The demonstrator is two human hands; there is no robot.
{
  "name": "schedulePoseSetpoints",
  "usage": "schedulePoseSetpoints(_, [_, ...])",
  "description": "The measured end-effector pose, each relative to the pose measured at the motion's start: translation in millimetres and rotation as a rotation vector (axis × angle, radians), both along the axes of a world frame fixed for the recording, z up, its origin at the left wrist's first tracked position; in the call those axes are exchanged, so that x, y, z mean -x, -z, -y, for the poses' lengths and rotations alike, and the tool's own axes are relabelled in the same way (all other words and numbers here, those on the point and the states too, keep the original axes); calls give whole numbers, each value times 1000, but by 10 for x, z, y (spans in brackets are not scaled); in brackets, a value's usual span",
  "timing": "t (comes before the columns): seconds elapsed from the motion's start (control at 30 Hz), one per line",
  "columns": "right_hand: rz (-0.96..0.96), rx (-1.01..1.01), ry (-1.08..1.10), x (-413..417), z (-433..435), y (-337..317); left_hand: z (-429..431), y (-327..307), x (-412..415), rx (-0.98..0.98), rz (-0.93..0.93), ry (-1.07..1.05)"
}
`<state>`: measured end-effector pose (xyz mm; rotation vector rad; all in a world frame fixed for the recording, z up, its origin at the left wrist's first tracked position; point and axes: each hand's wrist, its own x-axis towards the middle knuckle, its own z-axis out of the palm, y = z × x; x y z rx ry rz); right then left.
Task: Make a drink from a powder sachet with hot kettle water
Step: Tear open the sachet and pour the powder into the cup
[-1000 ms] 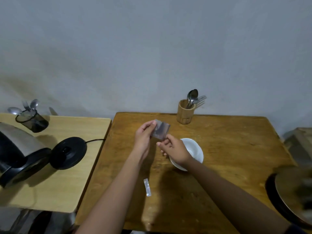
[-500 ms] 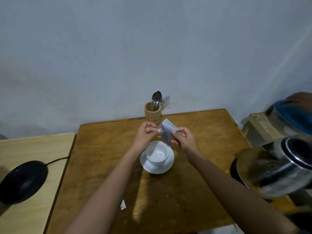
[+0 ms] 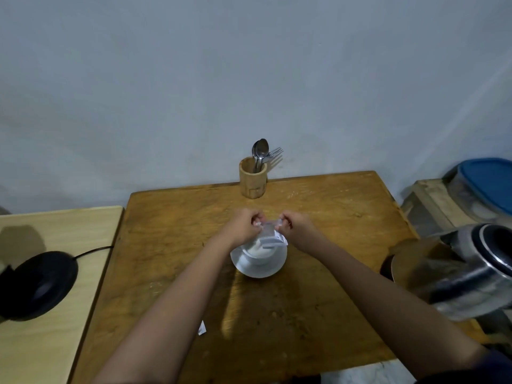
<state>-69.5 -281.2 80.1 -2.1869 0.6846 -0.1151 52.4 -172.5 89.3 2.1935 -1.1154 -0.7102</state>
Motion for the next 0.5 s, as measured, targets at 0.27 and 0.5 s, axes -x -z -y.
schedulePoseSetpoints(0.27, [-99,136,-175,-165,-38,-155,-106,140,-32,27,1,-80])
schedulePoseSetpoints(0.5, [-219,188,-215,-280,-66,-330,-179,240,12,154,-132,-334])
